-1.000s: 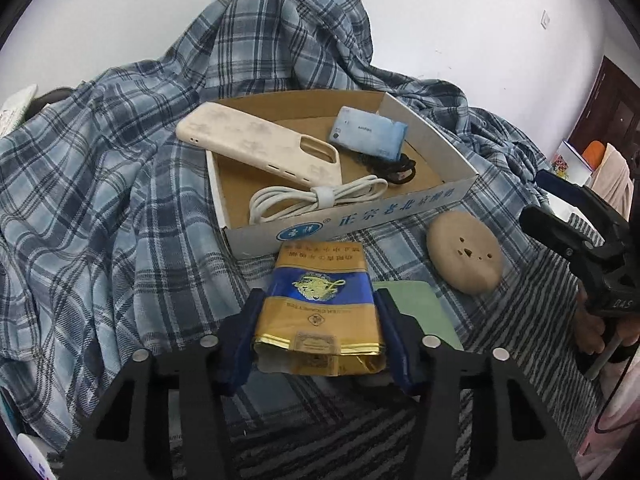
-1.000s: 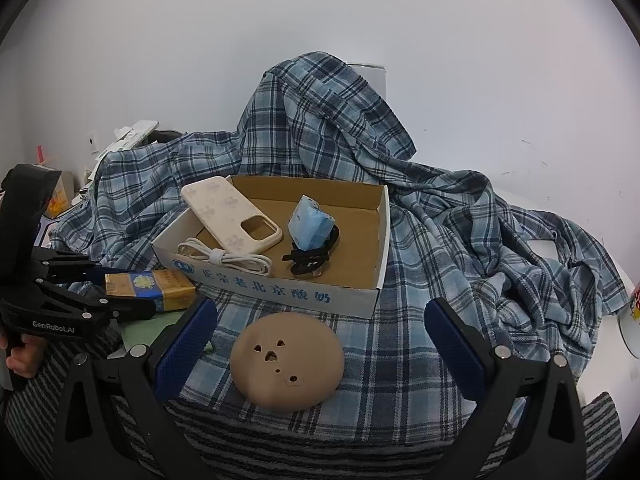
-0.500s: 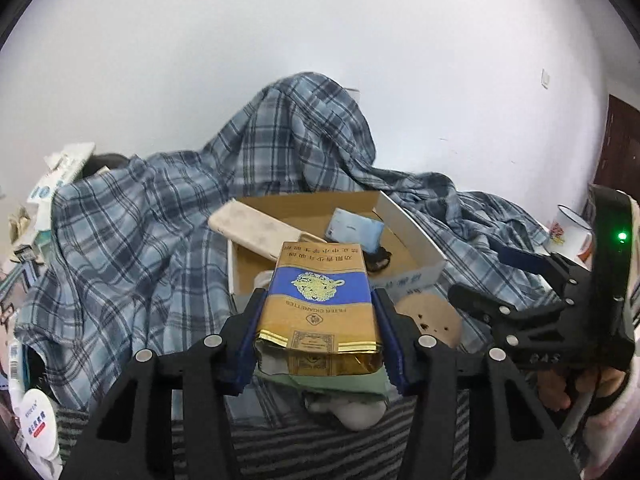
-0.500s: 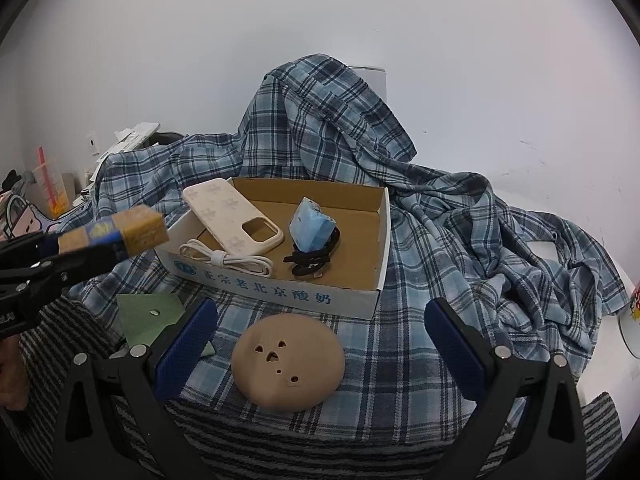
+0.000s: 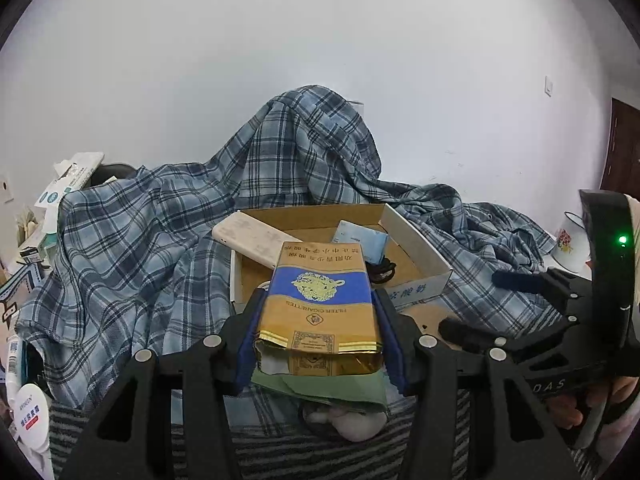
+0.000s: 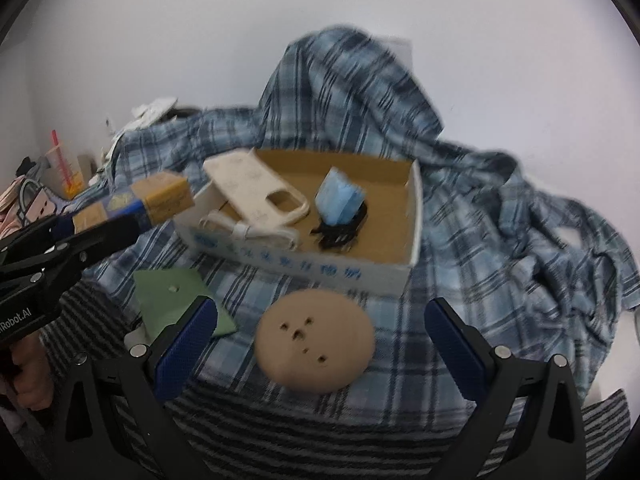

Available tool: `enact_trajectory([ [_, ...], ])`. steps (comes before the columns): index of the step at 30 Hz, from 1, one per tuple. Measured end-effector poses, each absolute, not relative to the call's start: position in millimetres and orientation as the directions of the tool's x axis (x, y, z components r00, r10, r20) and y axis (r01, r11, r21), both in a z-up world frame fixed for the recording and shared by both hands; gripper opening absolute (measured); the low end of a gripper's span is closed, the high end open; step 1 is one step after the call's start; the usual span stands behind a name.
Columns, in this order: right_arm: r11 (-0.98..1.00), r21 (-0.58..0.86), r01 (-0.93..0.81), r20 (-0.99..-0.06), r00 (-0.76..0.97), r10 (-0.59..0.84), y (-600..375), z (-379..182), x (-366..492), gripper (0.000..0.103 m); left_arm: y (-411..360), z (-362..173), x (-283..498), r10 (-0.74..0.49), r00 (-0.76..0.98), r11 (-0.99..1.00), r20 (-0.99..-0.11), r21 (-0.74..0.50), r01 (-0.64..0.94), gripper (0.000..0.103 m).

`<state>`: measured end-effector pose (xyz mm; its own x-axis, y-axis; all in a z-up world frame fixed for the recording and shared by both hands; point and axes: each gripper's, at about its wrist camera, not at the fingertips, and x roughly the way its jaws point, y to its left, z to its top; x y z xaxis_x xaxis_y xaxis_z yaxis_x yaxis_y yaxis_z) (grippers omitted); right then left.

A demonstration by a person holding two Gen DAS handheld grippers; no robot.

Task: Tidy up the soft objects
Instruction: 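Grasp the gold tea packet with the left tool while the right tool grasps the tan coaster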

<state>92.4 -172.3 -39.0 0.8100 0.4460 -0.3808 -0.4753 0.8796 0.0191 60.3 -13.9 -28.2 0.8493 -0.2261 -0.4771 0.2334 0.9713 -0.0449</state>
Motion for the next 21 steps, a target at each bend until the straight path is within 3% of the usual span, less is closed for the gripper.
enact_trajectory([
  [2, 0.88, -0.009, -0.475, -0.447, 0.789, 0.422, -163, -44, 97, 0.103, -13, -28, 59, -0.223, 0.852, 0.972, -0.473, -0.047, 0.228, 0.054],
  [12, 0.885, -0.105, -0.454, -0.566, 0.759, 0.322, -143, -57, 119, 0.101, -6, -29, 62, -0.211, 0.851, 0.977, -0.481, -0.075, 0.199, 0.054],
  [21, 0.876, -0.034, -0.481, -0.609, 0.705, 0.363, -147, -64, 132, 0.083, -6, -30, 63, -0.209, 0.85, 0.977, -0.484, -0.073, 0.198, 0.054],
])
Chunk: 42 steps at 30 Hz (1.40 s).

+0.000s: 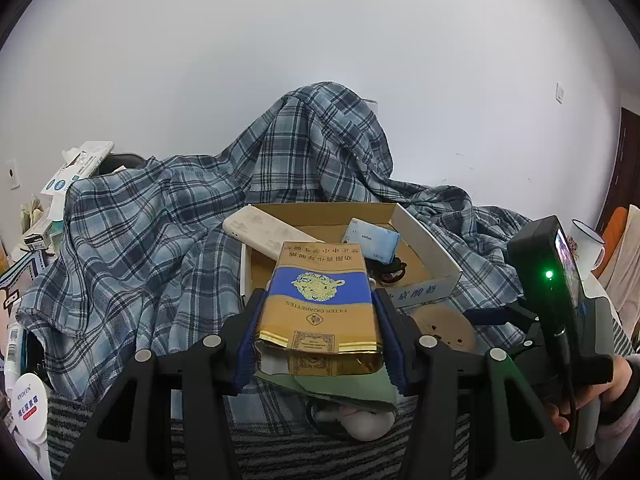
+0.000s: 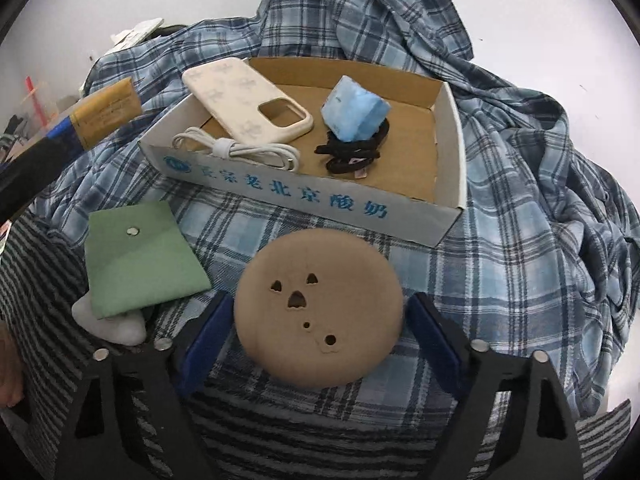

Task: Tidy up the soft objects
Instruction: 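Grasp the gold tea packet with the left tool while the right tool grasps the tan coaster, then lift the tea packet and coaster and carry both over the box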

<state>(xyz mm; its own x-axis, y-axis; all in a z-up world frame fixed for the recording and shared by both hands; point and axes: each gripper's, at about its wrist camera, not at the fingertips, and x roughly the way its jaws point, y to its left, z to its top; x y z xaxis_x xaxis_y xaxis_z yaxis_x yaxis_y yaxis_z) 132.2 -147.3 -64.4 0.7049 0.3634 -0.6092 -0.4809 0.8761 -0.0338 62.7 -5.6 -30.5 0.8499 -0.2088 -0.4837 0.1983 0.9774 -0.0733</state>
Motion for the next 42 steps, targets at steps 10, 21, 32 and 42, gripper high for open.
enact_trajectory([
  [10, 0.893, -0.046, -0.447, -0.564, 0.749, 0.346, -151, -61, 128, 0.078, -4, -30, 59, -0.21, 0.861, 0.977, -0.464, -0.079, 0.196, 0.055],
  [21, 0.907, 0.008, -0.421, -0.273, 0.872, 0.408, -181, -32, 82, 0.079, -4, -25, 52, -0.201, 0.881, 0.979, -0.428, -0.063, 0.193, 0.055],
  [32, 0.907, -0.032, -0.419, -0.154, 0.899, 0.41, -180, -23, 59, 0.079, -2, -11, 37, -0.142, 0.915, 0.99, -0.377, -0.048, 0.134, 0.055],
  [42, 0.913, -0.048, -0.404, -0.017, 0.915, 0.404, -184, 41, 37, 0.079, -11, 36, 42, -0.12, 0.944, 0.993, -0.308, -0.047, 0.111, 0.055],
])
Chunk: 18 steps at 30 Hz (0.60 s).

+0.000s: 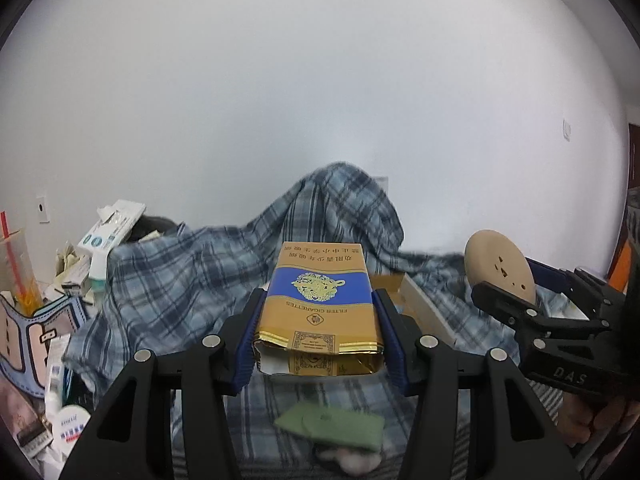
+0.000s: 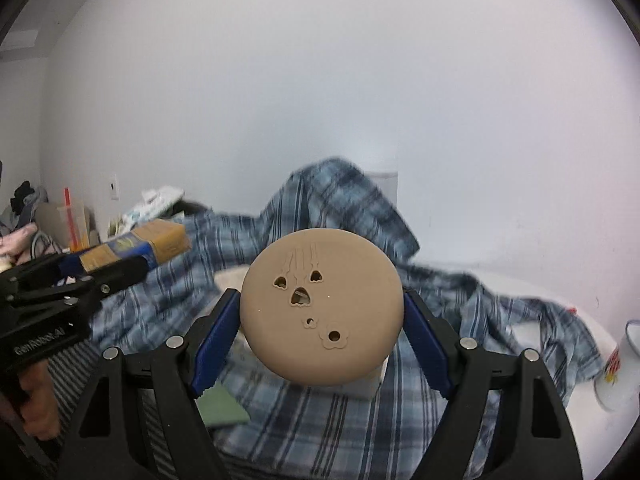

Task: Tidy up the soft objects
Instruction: 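Lift the tea packet and coaster and carry both over the box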

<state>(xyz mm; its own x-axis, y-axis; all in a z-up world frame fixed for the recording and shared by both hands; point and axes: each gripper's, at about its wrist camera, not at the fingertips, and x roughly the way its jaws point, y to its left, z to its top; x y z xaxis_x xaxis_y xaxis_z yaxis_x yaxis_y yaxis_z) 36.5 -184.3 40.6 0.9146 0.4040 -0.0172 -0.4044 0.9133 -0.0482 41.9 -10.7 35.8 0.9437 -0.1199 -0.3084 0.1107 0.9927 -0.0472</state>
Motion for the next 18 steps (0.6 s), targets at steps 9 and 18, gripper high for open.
enact_trajectory([
  [9, 0.936, -0.034, -0.349, 0.056, 0.935, 0.351, -178, 102, 67, 0.079, -27, 95, 99, -0.116, 0.974, 0.993, -0.193, -0.009, 0.116, 0.055],
  [18, 0.943, 0.008, -0.334, 0.063, 0.941, 0.332, -173, 115, 123, 0.079, -28, 90, 152, -0.121, 0.976, 0.992, -0.182, -0.006, 0.122, 0.055],
])
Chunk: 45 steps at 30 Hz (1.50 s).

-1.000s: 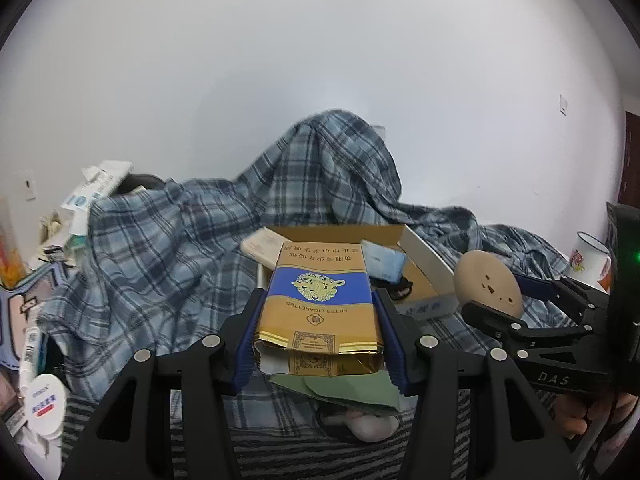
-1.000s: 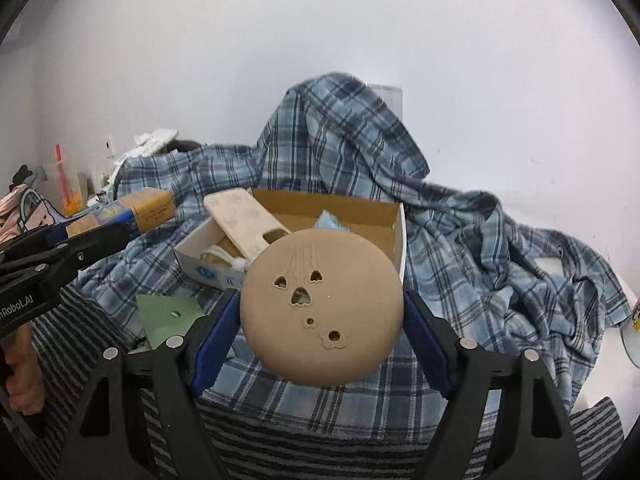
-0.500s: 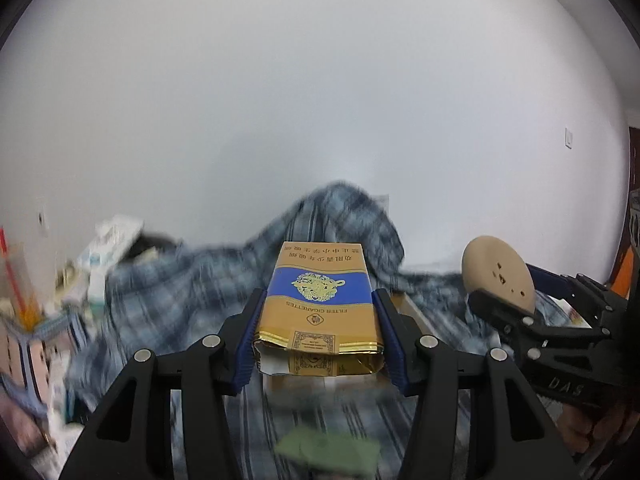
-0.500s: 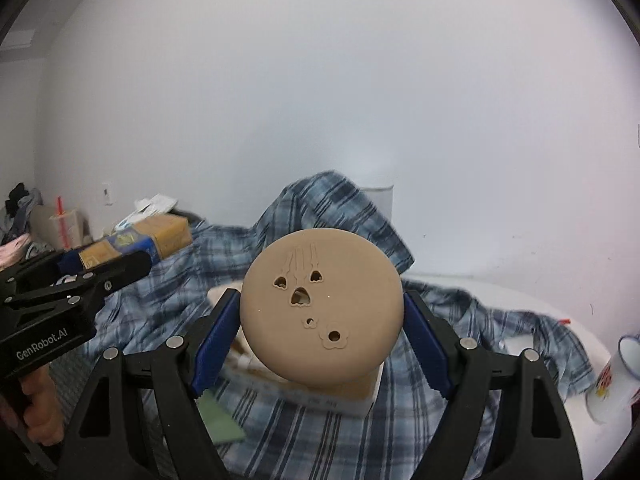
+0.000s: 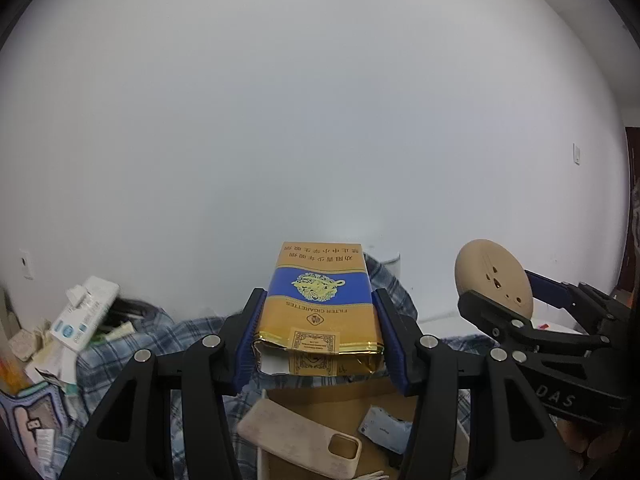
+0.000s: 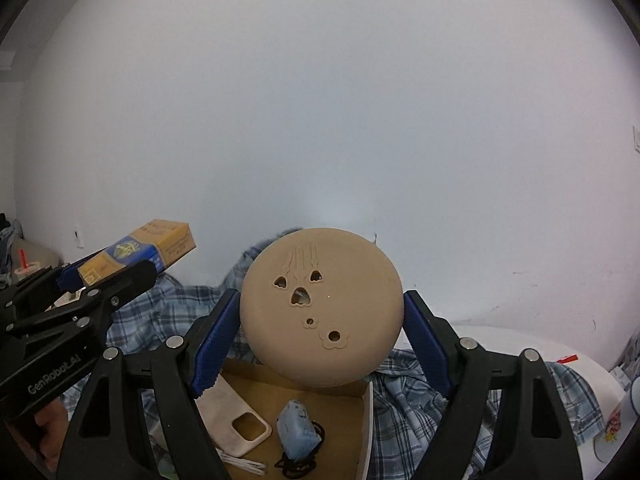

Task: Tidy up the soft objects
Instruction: 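Lift the tea packet and coaster and carry both over the box, then open the left tool over the box while the right tool releases the coaster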

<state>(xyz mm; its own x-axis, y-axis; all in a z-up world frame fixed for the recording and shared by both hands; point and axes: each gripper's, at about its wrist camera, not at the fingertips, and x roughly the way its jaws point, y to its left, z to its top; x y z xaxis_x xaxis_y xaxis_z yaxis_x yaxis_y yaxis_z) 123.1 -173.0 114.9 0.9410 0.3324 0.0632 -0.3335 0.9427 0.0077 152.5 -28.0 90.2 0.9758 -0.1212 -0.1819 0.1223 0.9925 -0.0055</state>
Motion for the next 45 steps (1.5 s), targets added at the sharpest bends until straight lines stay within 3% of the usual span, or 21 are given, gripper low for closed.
enact_trajectory([
  [7, 0.939, 0.022, -0.344, -0.032, 0.938, 0.345, -166, 90, 155, 0.079, -28, 55, 174, -0.133, 0.951, 0.991, -0.278, -0.02, 0.132, 0.055],
  [13, 0.94, -0.008, -0.34, -0.12, 0.934, 0.337, -159, 63, 178, 0.079, -23, 9, 211, -0.112, 0.895, 0.993, -0.431, -0.015, 0.117, 0.055],
  [24, 0.919, -0.046, -0.392, -0.298, 0.883, 0.362, -134, 24, 214, 0.079, -24, -23, 233, -0.091, 0.823, 0.995, -0.56, -0.019, 0.098, 0.055],
  [33, 0.913, -0.043, -0.406, -0.348, 0.863, 0.367, -129, 12, 219, 0.08, -25, -28, 236, -0.089, 0.811, 0.995, -0.578, -0.019, 0.095, 0.056],
  [39, 0.908, -0.018, -0.419, -0.373, 0.845, 0.382, -130, 8, 224, 0.083, -24, -24, 234, -0.106, 0.817, 0.994, -0.567, -0.044, 0.098, 0.072],
  [45, 0.91, -0.026, -0.414, -0.358, 0.854, 0.378, -132, 11, 222, 0.083, -21, -20, 231, -0.112, 0.829, 0.994, -0.549, -0.058, 0.096, 0.073],
])
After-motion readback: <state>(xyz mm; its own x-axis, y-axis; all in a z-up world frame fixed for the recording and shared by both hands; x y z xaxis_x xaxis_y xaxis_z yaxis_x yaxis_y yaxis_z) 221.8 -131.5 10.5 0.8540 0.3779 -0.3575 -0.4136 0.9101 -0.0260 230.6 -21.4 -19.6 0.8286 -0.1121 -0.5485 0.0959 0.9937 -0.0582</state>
